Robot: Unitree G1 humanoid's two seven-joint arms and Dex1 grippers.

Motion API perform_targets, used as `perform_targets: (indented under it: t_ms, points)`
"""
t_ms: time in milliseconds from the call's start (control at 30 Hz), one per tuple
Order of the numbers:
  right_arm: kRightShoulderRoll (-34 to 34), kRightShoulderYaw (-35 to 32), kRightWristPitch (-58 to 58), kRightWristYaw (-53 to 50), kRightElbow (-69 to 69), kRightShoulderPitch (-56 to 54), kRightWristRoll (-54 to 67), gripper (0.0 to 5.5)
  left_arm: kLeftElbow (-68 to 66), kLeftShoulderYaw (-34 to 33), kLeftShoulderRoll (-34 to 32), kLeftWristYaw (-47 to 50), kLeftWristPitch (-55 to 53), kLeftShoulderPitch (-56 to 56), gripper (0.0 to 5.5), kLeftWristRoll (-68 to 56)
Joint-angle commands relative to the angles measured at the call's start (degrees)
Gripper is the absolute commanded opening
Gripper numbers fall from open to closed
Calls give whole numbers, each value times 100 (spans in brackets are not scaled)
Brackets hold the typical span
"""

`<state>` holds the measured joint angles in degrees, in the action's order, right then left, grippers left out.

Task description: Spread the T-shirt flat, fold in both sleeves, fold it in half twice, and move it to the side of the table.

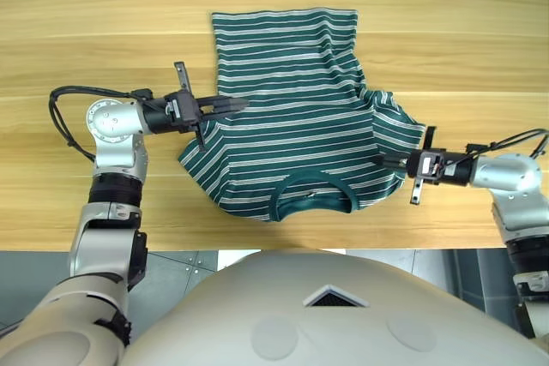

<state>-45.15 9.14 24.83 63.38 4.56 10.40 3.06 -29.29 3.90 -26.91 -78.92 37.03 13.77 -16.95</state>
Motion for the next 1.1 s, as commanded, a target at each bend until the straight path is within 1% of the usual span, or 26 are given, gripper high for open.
perform_targets:
  t_ms: [33, 100, 200, 300, 533, 667, 733, 833, 967, 1100]
  points:
    - [248, 593, -189, -42, -442, 295, -248, 0, -34, 59, -42, 142, -10, 309, 3, 147]
    - [274, 778, -217, 0, -488, 387, -247, 0, -32, 56, -46, 172, -11, 384, 3, 140]
    - [163, 917, -171, 282, -922, 612, 236, 0, -30, 70, -55, 182, 0, 459, 3, 139]
    - [139, 882, -212, 420, -1158, 632, 613, 0, -70, 86, -50, 207, 43, 508, 3, 164]
    - [214, 660, -341, 240, -1150, 313, 886, 0, -43, 106, -98, 144, 55, 491, 3, 128]
    - [311, 196, -485, -377, -457, -265, 586, 0, -5, 117, -156, 113, 58, 466, 3, 115]
    - [217, 122, -439, -569, -10, -435, 243, 0, -8, 120, -165, 132, 58, 464, 3, 111]
    - [99, 388, -389, -331, 108, -267, 2, 0, 0, 134, -162, 164, 64, 450, 3, 120]
    - [295, 1041, -356, -84, 113, -67, -294, 0, 57, 162, -165, 208, 37, 433, 3, 113]
    - [273, 1229, -336, -21, 25, -22, -218, 0, 20, 163, -183, 213, 39, 458, 3, 115]
